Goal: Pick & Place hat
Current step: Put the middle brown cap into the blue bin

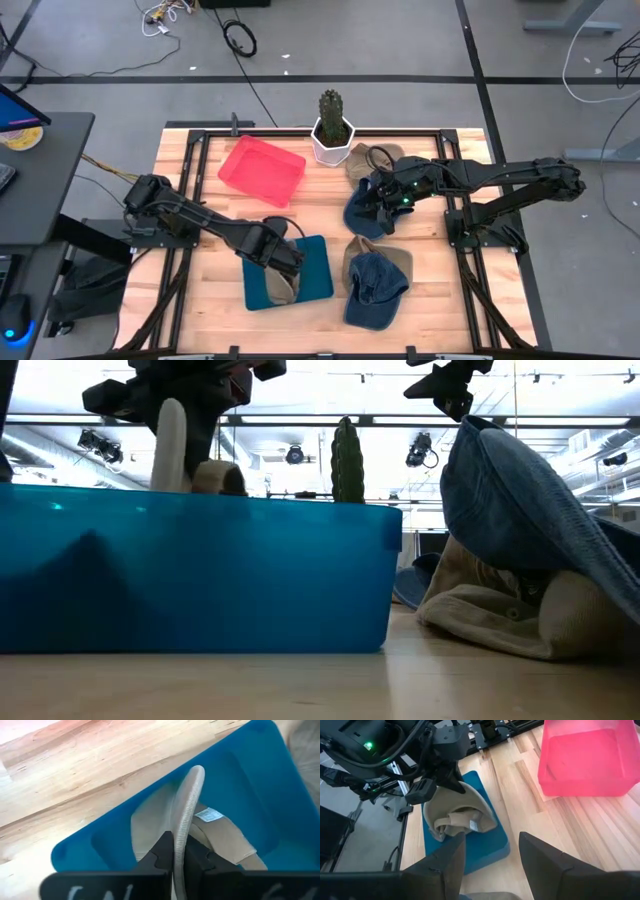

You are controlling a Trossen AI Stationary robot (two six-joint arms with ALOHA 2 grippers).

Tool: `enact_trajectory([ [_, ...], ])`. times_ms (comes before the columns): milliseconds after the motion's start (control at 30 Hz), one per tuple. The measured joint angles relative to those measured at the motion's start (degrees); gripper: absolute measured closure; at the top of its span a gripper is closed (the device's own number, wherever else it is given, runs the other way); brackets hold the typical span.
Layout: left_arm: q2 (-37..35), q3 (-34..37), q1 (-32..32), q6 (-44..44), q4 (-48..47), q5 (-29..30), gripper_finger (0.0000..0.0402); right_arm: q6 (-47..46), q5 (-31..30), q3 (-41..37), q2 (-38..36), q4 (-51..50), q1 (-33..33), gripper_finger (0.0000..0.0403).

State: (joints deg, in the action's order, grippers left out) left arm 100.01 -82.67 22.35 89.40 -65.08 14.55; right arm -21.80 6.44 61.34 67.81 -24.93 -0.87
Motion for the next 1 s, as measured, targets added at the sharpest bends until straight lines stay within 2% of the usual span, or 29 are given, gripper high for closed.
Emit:
enact_trajectory([
  [167,-0.04,-0.11,0.61,0.4,-4.94,-2.36,0.0389,0.0,0.0,0.0,0.0,0.0,-0.01,0.0216],
  [367,-2.03,-0.23,2.42,0.25,-16.85,-9.49,0.0385,0.02,0.0,0.0,0.0,0.0,0.01,0.0216],
  [467,-2.62,-1.53,3.19,0.65,-21.83,-10.76,0.039,0.04,-0.02,0.0,0.0,0.0,0.01,0.0216],
  [900,-2.51,-2.09,3.13,1.32,-20.95,-9.03,0.0375,0.46,-1.51,0.0,0.0,0.04,0.07,0.0216],
  [1000,-2.51,-2.09,3.28,1.45,-20.7,-8.79,0.0354,0.46,-1.49,0.0,0.0,0.04,0.07,0.0216],
])
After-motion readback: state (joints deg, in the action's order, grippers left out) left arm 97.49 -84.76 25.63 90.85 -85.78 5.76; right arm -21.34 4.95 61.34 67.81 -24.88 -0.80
